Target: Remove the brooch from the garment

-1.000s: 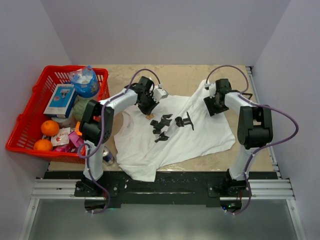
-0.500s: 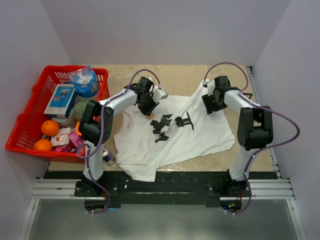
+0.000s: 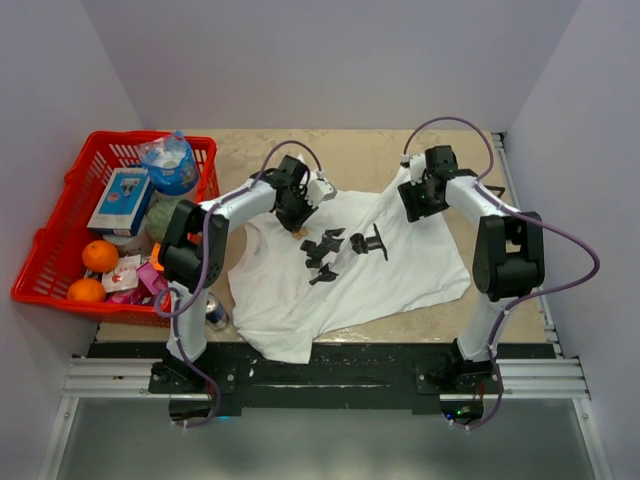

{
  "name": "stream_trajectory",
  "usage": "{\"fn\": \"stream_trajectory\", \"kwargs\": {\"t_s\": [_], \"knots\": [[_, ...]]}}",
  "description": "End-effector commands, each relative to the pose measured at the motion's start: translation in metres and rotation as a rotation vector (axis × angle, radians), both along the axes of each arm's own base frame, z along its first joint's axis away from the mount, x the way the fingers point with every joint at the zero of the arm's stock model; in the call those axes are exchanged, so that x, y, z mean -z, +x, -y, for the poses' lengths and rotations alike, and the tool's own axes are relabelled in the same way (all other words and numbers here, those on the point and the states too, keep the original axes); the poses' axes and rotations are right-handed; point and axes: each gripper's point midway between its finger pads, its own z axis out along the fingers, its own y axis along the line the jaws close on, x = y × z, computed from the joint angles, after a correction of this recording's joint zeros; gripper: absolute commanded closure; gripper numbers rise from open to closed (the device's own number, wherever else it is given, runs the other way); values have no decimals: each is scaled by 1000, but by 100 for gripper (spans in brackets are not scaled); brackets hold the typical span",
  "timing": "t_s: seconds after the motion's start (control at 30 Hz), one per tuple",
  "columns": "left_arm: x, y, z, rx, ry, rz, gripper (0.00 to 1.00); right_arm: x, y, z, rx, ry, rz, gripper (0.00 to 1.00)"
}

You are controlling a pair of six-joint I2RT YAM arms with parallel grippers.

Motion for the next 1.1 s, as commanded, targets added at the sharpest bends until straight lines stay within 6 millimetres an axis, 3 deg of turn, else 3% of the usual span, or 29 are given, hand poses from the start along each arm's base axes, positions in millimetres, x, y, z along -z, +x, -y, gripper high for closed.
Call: {"fn": "stream_trajectory", "kwargs": {"t_s": [0.0, 0.23, 0.37, 0.63, 0.77, 0.93, 1.07], "knots": [[3, 3, -6, -7, 44, 35, 85, -21, 15, -9, -5, 31, 55, 40], [8, -2, 2, 18, 27, 8, 87, -19, 18, -11, -8, 37, 48, 40], [6, -6, 13, 63, 2, -6, 100, -21, 20, -13, -10, 39, 54, 40], [-12, -27, 36, 158, -119, -79, 100, -24, 10, -18, -41, 61, 37, 41], [-25, -38, 43, 171, -141, -85, 100, -35, 0, -46, -157, 99, 38, 41], [-58, -40, 47, 186, -171, -37, 100, -41, -6, -80, -286, 148, 53, 42], [-59, -43, 44, 203, -150, -64, 100, -33, -1, -94, -286, 180, 19, 42]]}}
